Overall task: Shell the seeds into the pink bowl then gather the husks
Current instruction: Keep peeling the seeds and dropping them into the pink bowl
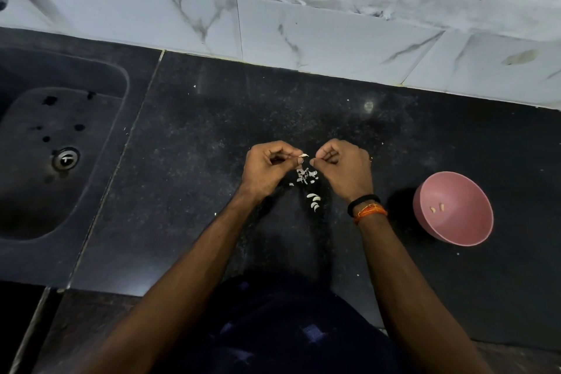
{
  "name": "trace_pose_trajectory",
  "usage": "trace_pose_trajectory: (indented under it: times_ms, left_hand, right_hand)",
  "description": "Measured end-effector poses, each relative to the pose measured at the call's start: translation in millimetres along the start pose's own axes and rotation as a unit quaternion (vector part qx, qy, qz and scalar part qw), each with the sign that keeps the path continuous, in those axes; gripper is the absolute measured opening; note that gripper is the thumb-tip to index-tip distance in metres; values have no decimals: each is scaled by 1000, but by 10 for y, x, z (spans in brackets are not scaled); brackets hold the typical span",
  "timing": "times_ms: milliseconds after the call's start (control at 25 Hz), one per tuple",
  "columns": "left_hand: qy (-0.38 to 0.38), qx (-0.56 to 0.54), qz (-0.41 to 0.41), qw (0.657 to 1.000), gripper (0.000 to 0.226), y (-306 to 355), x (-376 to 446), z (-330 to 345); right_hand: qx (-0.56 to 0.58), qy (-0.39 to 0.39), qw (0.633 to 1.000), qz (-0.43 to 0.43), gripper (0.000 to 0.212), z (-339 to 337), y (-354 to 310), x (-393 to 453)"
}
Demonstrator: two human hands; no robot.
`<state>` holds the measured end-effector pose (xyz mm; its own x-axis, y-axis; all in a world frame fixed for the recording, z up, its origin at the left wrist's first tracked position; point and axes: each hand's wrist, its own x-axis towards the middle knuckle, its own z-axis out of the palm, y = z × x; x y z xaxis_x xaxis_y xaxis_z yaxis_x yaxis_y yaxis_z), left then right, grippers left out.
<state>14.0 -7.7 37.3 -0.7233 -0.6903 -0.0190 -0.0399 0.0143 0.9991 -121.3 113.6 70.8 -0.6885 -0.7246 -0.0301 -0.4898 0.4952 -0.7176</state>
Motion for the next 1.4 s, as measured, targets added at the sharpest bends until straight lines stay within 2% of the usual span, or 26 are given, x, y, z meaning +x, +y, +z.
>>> trace_pose_trajectory:
  times_ms: [120, 320, 560, 720, 1000, 1400]
  left_hand:
    - [2, 4, -1, 1000, 17, -15, 3, 1]
    - [-4, -7, 7, 1000, 13, -8, 9, 3]
    - [1, -143, -45, 989, 27, 79, -24, 50]
    - [9, -162, -43, 986, 24, 84, -18, 49]
    - [21, -93, -7, 995, 21, 42, 13, 46]
    - [19, 13, 8, 1000, 19, 107, 20, 61]
  right_hand:
    - [-1, -12, 1000, -13, 14, -9, -1, -16]
    - [61, -52, 997, -15, 6, -6, -71, -25]
    - [88, -29, 996, -3, 11, 41, -108, -59]
    - [97, -16, 995, -23, 11, 53, -135, -100]
    - [40, 32, 997, -64, 8, 71, -126, -66]
    - [-15, 47, 994, -102, 10, 66, -128, -53]
